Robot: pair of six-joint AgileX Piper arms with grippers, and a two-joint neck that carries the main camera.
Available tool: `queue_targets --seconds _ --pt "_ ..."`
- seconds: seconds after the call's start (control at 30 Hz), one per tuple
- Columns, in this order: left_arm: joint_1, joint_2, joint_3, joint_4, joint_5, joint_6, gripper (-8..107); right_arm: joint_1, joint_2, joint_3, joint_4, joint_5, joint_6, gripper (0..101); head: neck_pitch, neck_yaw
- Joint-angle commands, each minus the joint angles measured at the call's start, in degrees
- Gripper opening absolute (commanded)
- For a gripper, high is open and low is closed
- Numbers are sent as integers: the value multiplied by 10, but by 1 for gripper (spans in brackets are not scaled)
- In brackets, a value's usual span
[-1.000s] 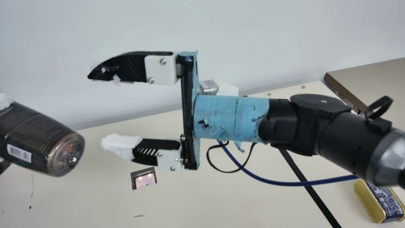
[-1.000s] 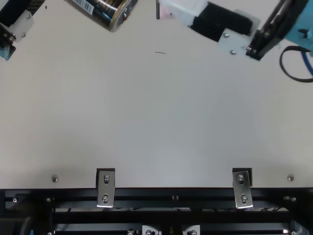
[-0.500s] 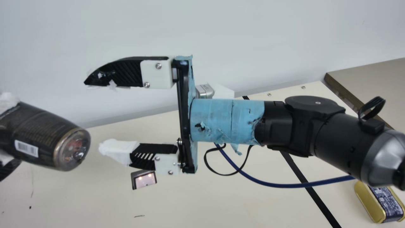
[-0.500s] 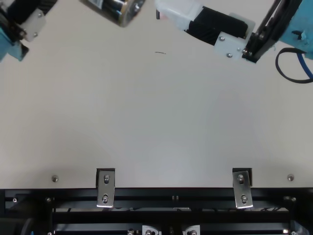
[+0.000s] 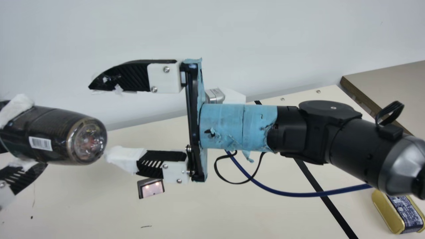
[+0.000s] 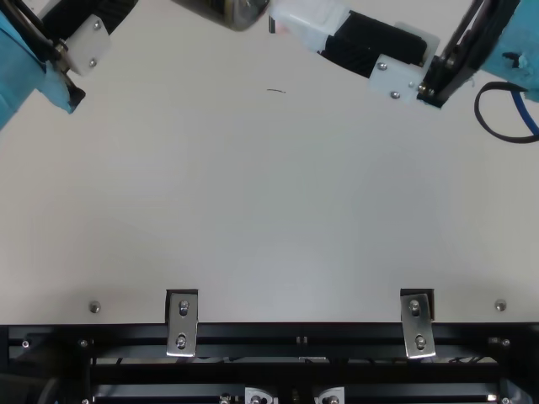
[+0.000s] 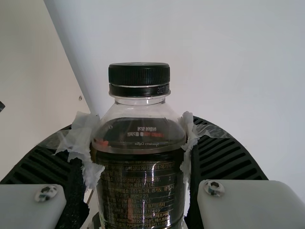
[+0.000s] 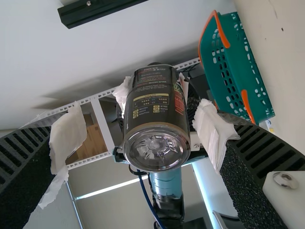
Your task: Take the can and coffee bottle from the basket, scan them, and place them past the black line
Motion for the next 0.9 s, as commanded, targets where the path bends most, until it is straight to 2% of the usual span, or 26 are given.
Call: queue_targets --seconds 0.0,0.37,0.87 --pt "0 0 0 0 0 0 10 0 1 -1 -1 0 0 101 -17 -7" --pt "0 0 0 0 0 0 10 30 19 -22 -12 -5 14 101 -17 -7" --pt "0 0 0 0 0 0 10 58 39 -48 1 -14 36 101 -17 -7"
